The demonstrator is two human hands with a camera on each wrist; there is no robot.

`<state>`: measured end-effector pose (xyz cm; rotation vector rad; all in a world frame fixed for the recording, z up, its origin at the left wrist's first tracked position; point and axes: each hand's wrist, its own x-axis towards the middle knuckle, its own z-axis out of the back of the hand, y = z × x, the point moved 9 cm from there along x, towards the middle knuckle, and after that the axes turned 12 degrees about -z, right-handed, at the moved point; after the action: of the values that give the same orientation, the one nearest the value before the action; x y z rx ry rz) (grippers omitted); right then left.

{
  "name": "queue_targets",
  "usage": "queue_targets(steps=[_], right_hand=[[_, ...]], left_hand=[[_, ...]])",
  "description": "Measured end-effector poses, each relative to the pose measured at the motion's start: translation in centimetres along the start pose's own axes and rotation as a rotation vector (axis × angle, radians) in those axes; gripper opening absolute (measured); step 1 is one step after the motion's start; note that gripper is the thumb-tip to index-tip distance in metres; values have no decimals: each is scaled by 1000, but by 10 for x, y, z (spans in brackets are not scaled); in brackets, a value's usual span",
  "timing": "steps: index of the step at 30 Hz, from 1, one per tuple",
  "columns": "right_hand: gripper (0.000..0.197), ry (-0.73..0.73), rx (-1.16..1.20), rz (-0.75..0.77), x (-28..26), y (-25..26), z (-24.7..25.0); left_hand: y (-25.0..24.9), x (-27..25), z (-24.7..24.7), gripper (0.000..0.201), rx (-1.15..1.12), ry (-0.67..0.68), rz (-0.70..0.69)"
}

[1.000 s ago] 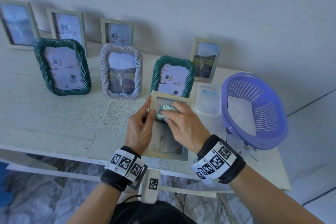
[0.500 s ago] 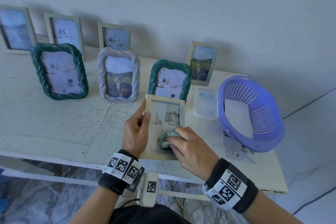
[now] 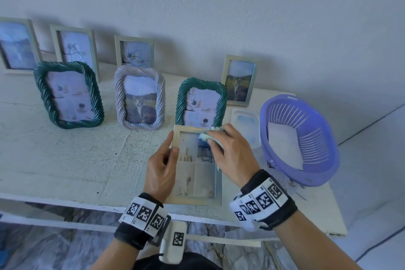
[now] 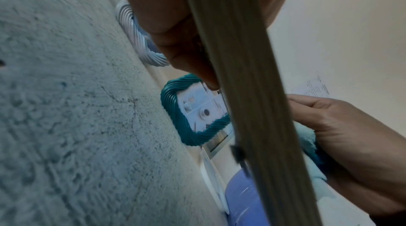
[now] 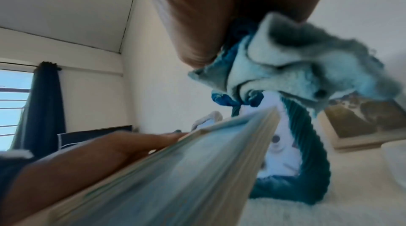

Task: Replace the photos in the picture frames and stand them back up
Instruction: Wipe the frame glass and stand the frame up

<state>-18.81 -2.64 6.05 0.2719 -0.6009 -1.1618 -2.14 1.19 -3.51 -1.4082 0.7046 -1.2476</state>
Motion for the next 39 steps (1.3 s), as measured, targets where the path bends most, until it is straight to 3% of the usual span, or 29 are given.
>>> queue_targets(steps=[5,10,17,22,27,29,31,35,39], right_hand=[[25,-169,-48,-245,22,-35,23],[34,116,-255,-536,37,-84,-11],[41,179,-372,-729,67,-130,-39],[51,259,-443,-750,65,-151,-53],[45,128,-362,-661,51,-131,-43],[38,52,-244,-601,38,-107,-29],[31,25,32,-597,19,-88,-19],[31,261,880,-907,-36,-73,-49],[34,331,1308,-937,-58,-51,-57]], left_hand=[[9,0,13,45,10,-30,28],[9,4,23,46,15,-24,29],[7,6,26,45,-3,-15,25],[3,9,29,45,-19,-34,23],[3,11,27,43,-89,-42,49],[2,11,25,42,-114,-38,68],[0,12,23,37,-164,-38,98],[-7,13,16,28,-234,-40,150],[-3,11,3,22,-237,17,227]])
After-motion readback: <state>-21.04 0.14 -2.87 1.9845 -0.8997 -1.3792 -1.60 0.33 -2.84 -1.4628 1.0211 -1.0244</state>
